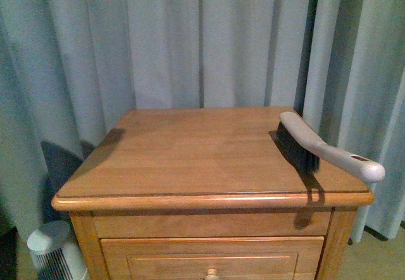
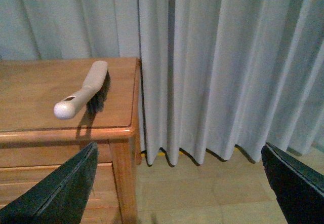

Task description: Clean up trash

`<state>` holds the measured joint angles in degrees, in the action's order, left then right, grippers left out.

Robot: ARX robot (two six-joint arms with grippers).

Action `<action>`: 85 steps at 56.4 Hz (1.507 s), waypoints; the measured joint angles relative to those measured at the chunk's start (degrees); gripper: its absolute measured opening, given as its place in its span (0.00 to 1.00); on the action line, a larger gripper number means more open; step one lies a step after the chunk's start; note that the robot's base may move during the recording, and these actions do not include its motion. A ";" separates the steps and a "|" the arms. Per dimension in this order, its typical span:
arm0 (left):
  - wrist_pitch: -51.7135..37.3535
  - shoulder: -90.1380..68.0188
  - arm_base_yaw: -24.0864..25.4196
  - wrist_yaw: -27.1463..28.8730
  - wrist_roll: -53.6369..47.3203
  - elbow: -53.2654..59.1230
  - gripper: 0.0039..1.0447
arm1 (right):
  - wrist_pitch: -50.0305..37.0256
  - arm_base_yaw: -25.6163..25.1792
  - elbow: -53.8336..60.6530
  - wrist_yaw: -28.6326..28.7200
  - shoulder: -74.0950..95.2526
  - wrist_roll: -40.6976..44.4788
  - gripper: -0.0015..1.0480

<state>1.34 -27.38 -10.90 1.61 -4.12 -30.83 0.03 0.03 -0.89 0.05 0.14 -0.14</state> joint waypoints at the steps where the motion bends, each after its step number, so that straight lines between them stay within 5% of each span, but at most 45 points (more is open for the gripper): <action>1: 0.33 0.39 0.15 -0.02 0.15 0.17 0.26 | 0.00 0.00 0.00 0.00 0.00 0.00 0.93; 16: 2.93 3.69 2.27 -0.52 3.96 2.25 0.26 | 0.00 0.00 0.00 -0.02 0.00 0.00 0.93; 20: 2.84 3.72 2.40 -0.52 4.28 2.25 0.26 | 2.16 4.59 -1.22 -12.90 3.56 -0.26 0.93; 21: 2.84 3.72 2.40 -0.31 4.44 2.27 0.26 | 0.96 7.69 -2.45 -20.39 7.78 -0.57 0.93; 25: 2.78 3.72 2.49 -0.39 4.61 2.27 0.26 | -3.96 11.45 -5.99 -26.58 16.94 -1.11 0.93; 38: 2.78 3.72 2.51 -0.31 4.79 2.27 0.26 | -6.40 16.22 -28.00 -23.98 44.52 -5.66 0.93; 52: 2.78 3.72 2.51 -0.33 4.85 2.27 0.26 | 16.61 20.83 -59.10 -11.91 78.64 -22.62 0.93; 85: 2.78 3.72 2.51 -0.35 4.85 2.27 0.26 | 24.04 23.34 -73.09 -14.75 101.46 -27.21 0.93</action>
<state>4.12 -23.66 -8.38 1.26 0.73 -28.56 24.08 23.38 -73.97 -14.70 101.60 -27.35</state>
